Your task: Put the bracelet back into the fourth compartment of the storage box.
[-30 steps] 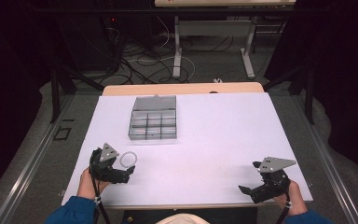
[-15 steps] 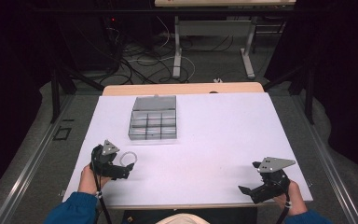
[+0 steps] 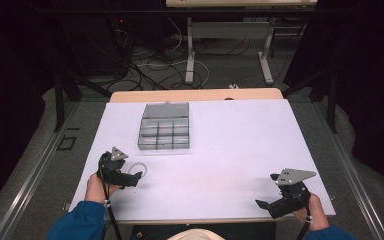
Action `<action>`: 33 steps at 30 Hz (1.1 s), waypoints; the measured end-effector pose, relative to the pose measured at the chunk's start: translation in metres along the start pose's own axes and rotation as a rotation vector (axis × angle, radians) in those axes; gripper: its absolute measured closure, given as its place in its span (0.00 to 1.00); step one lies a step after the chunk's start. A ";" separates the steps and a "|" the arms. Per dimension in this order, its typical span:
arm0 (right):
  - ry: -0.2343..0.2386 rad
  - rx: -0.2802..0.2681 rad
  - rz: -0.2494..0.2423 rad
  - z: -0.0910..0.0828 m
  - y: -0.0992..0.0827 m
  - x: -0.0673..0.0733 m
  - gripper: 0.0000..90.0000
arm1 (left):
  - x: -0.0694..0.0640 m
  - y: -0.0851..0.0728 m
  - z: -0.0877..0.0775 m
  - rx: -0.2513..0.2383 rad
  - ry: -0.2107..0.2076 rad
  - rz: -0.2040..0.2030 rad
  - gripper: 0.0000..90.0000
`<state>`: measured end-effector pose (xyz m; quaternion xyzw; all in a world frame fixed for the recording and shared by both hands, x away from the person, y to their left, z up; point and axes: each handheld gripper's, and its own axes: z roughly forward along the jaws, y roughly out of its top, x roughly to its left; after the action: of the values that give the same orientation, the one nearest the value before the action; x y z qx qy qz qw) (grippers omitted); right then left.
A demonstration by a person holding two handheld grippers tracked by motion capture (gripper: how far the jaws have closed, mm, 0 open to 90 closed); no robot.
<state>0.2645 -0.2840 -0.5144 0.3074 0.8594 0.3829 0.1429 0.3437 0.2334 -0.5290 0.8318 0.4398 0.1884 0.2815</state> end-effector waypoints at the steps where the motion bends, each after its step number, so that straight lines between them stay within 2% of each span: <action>1: 0.000 0.000 0.000 0.000 0.000 0.000 0.00 | 0.001 0.000 0.001 0.000 0.004 -0.002 0.06; 5: 0.005 0.006 -0.007 0.000 0.000 0.000 0.00 | 0.003 0.001 0.004 0.010 0.027 -0.008 0.19; 7: 0.006 0.005 -0.009 0.000 0.000 0.000 0.00 | 0.004 0.002 0.005 0.016 0.032 -0.019 0.22; 12: 0.001 0.011 0.003 0.000 0.000 0.000 0.00 | 0.008 0.003 0.010 0.034 0.047 -0.048 0.36; 14: -0.002 0.001 0.002 0.001 0.000 0.000 0.00 | 0.011 0.004 0.014 0.050 0.038 -0.065 0.42; 15: -0.002 0.003 0.001 0.000 0.000 0.000 0.00 | 0.011 0.004 0.014 0.050 0.038 -0.065 0.45; 17: 0.003 0.006 -0.010 0.001 0.000 0.000 0.00 | 0.013 0.005 0.019 0.081 0.039 -0.064 0.50; 19: 0.006 0.003 -0.013 0.001 0.000 0.000 0.00 | 0.013 0.006 0.020 0.090 0.036 -0.069 0.52; 20: 0.009 0.003 -0.013 0.001 0.000 0.000 0.00 | 0.013 0.007 0.022 0.094 0.046 -0.073 0.56; 23: 0.008 0.002 -0.015 0.001 0.000 0.000 0.00 | 0.013 0.009 0.024 0.102 0.043 -0.079 0.63; 26: 0.011 0.004 -0.017 0.001 0.000 0.000 0.00 | 0.013 0.010 0.026 0.105 0.039 -0.073 0.68; 33: 0.003 -0.001 -0.014 0.002 0.000 0.001 0.00 | 0.015 0.011 0.031 0.111 0.006 -0.132 0.79</action>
<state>0.2649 -0.2825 -0.5160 0.3005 0.8615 0.3829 0.1447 0.3757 0.2320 -0.5450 0.8148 0.5041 0.1473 0.2454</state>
